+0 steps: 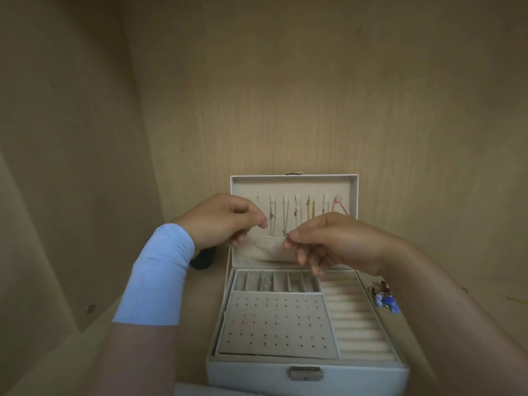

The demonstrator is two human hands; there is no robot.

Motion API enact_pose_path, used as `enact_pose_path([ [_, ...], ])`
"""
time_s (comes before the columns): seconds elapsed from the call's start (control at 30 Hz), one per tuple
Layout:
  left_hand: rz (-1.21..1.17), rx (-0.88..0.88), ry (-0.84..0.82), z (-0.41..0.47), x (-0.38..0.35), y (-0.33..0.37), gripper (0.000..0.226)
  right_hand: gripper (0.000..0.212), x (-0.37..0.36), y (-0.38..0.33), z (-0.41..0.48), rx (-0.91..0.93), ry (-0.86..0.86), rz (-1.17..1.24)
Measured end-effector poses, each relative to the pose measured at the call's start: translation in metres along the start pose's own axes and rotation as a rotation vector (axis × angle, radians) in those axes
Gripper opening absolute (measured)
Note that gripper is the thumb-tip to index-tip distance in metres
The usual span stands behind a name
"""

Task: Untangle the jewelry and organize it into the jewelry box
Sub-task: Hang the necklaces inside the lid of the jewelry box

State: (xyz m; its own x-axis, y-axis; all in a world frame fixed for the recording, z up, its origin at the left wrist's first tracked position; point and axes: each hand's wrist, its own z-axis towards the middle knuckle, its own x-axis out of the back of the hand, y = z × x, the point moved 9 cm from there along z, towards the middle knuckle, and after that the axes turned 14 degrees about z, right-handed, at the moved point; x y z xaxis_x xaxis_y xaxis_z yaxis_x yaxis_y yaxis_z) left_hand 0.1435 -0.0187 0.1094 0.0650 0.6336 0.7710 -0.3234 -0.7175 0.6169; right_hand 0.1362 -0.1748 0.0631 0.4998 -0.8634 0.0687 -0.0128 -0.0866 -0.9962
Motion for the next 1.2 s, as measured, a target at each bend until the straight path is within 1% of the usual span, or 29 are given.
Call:
enact_pose_path([
  [0.17, -0.328, -0.014, 0.022, -0.002, 0.009, -0.017, 0.02, 0.017, 0.006, -0.006, 0.002, 0.092, 0.094, -0.018],
  [0.27, -0.411, -0.026, 0.012, -0.002, 0.011, -0.018, 0.021, 0.017, 0.009, -0.009, 0.004, 0.148, 0.15, -0.001],
  [0.37, -0.442, -0.029, 0.037, 0.001, 0.013, -0.018, 0.021, 0.017, 0.008, -0.01, 0.006, 0.176, 0.194, 0.021],
  [0.47, -0.357, 0.014, 0.102, 0.001, 0.018, -0.025, 0.018, 0.017, 0.007, -0.011, 0.009, 0.212, 0.28, 0.088],
  [0.57, -0.211, 0.081, 0.235, 0.002, 0.026, -0.037, 0.02, 0.015, 0.01, -0.019, 0.015, 0.282, 0.429, 0.122],
  [0.67, -0.171, 0.129, 0.416, 0.006, 0.034, -0.05, 0.02, 0.014, 0.017, -0.033, 0.023, 0.365, 0.621, 0.038],
  [0.8, -0.156, 0.205, 0.534, 0.009, 0.033, -0.066, 0.028, 0.017, 0.019, -0.05, 0.038, 0.453, 0.843, -0.11],
  [0.87, -0.139, 0.237, 0.562, 0.009, 0.032, -0.072, 0.032, 0.018, 0.019, -0.052, 0.045, 0.46, 0.918, -0.153],
  [1.0, -0.126, 0.275, 0.549, 0.011, 0.026, -0.076, 0.041, 0.015, 0.02, -0.05, 0.053, 0.416, 1.019, -0.194],
  [1.07, -0.099, 0.275, 0.539, 0.013, 0.024, -0.074, 0.043, 0.015, 0.02, -0.048, 0.053, 0.393, 1.035, -0.213],
  [1.2, -0.02, 0.261, 0.515, 0.018, 0.022, -0.07, 0.035, 0.013, 0.02, -0.043, 0.055, 0.362, 1.003, -0.265],
])
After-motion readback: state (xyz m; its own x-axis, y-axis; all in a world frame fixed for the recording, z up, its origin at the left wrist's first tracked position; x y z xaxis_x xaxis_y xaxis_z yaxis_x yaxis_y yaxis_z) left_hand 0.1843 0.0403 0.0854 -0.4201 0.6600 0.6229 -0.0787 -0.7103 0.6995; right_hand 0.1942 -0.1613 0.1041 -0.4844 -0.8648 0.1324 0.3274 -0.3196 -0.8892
